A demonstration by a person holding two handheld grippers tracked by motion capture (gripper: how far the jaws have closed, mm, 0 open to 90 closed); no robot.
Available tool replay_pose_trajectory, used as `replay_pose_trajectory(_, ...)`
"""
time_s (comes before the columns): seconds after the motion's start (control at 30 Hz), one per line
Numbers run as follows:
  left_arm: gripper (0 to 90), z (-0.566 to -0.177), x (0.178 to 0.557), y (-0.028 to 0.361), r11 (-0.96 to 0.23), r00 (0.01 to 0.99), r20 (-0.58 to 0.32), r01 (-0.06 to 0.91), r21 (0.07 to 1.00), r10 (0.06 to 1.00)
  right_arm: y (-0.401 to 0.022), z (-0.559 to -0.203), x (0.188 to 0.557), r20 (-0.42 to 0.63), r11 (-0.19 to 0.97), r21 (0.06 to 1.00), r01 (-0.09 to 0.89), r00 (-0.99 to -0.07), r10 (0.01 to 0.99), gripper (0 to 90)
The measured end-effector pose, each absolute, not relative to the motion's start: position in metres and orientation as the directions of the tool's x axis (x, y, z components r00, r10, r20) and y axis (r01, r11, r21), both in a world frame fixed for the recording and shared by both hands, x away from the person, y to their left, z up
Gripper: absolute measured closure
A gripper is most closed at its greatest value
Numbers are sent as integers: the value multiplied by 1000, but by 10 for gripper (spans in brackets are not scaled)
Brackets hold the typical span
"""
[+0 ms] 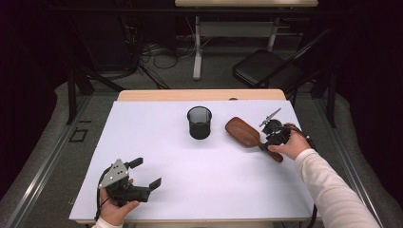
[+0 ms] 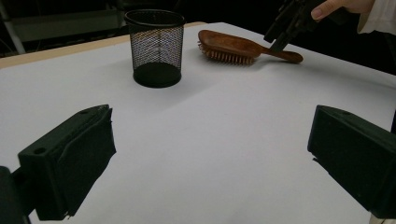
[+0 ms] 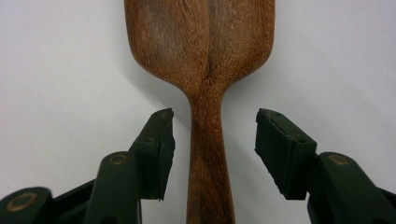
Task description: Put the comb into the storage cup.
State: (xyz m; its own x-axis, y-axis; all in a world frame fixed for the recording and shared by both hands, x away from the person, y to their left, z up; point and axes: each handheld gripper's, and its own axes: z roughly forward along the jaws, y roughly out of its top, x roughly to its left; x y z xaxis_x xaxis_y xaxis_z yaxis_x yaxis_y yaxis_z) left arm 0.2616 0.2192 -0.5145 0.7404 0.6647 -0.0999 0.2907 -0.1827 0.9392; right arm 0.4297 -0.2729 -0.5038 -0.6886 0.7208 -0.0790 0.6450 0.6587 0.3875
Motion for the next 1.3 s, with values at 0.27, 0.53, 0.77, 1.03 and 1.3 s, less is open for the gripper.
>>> replay_pose_trajectory(0.27, 8, -515, 262, 219, -185, 742, -100, 292, 938, 663, -272, -509, 432, -73, 668, 379, 640, -699, 711, 496)
replay_pose_trajectory(0.53, 9, -515, 262, 219, -186, 743, -100, 292, 938, 662, -269, -513, 436, -71, 673, 368, 641, -703, 708, 570)
replay_pose_trajectory(0.77, 9, -516, 262, 218, -188, 743, -101, 295, 937, 661, -267, -517, 437, -72, 683, 360, 636, -710, 700, 618)
replay_pose_trajectory(1.03, 9, -516, 263, 218, -188, 743, -103, 297, 936, 661, -268, -520, 439, -71, 686, 349, 638, -712, 699, 648)
replay_pose_trajectory(1.3, 9, -516, 263, 218, -189, 742, -105, 301, 935, 662, -266, -522, 440, -68, 695, 328, 640, -717, 693, 684)
